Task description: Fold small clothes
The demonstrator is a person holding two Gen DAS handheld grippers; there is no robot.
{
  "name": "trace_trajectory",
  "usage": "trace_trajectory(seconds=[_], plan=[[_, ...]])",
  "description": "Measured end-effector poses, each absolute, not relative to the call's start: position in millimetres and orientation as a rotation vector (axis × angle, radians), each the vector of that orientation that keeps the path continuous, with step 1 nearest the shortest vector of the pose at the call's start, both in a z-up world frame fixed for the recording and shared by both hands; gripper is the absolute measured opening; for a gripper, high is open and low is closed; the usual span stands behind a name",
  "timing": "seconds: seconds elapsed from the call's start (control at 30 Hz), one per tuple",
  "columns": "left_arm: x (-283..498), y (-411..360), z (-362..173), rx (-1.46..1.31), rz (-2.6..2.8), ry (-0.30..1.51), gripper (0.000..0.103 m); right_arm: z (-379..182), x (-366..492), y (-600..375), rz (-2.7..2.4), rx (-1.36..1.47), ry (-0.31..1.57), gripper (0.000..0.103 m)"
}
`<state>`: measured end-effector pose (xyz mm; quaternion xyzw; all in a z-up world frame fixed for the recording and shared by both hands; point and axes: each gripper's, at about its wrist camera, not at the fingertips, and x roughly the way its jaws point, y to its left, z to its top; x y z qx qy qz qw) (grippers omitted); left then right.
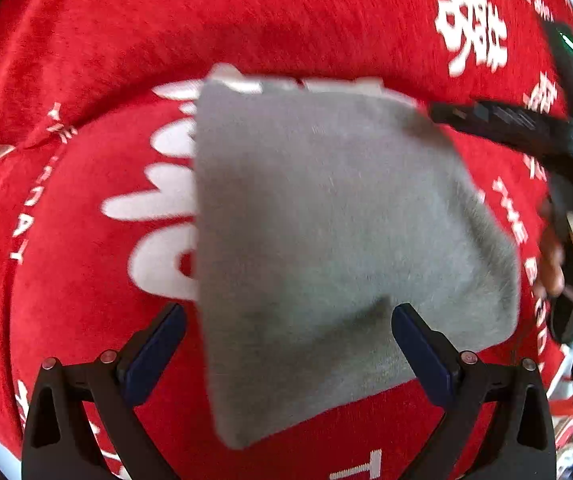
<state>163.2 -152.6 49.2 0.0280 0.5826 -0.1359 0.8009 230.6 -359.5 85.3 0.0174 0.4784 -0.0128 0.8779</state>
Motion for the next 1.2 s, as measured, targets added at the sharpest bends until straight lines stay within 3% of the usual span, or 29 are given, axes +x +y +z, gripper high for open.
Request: trace_trajectory(seconds=[0.2,0.37,0.4,0.53,0.67,0.77,0.93,1.2], plan=[[188.1,-127.6,72.5,-0.086,-0.237,1.174,0.103,126.4,172.4,-309.0,0.328,-0.006,0.904,0.044],[202.3,-120.2,26.8,-0.066,-0.122,1.301,0.103,85.5,158.3,-300.6,0.369,-0.041,1.043,0.045],[199.4,-119.4,23.1,-0.090,-0.147,1.294,0.103,65.2,160.0,-309.7,0.305,-0.049,1.107,0.041],[198.4,-122.3,25.4,-0.057,-0.130,1.278,0.103,59.1,151.0,-327.5,0.333,0.054,1.044,0.041],[197.9,-135.2,42.7,0.026,-0.128,1.230,0.103,77.6,159.9,-322.9,0.325,0.047,1.064,0.041],[200.6,-145.8,32.9,0.105,-0.104,1.234,0.103,91.8,174.5,-315.2,0.282,-0.005,1.004,0.050],[202.3,-145.5,27.3,0.079,-0.101,1.230,0.103,51.3,221.9,-312.3,0.178,-0.144,1.148,0.050],[201.3,-150.4,25.6,0.100,-0.096,1.209,0.103,42.4,255.7,-311.1,0.107,-0.112,1.157,0.054]])
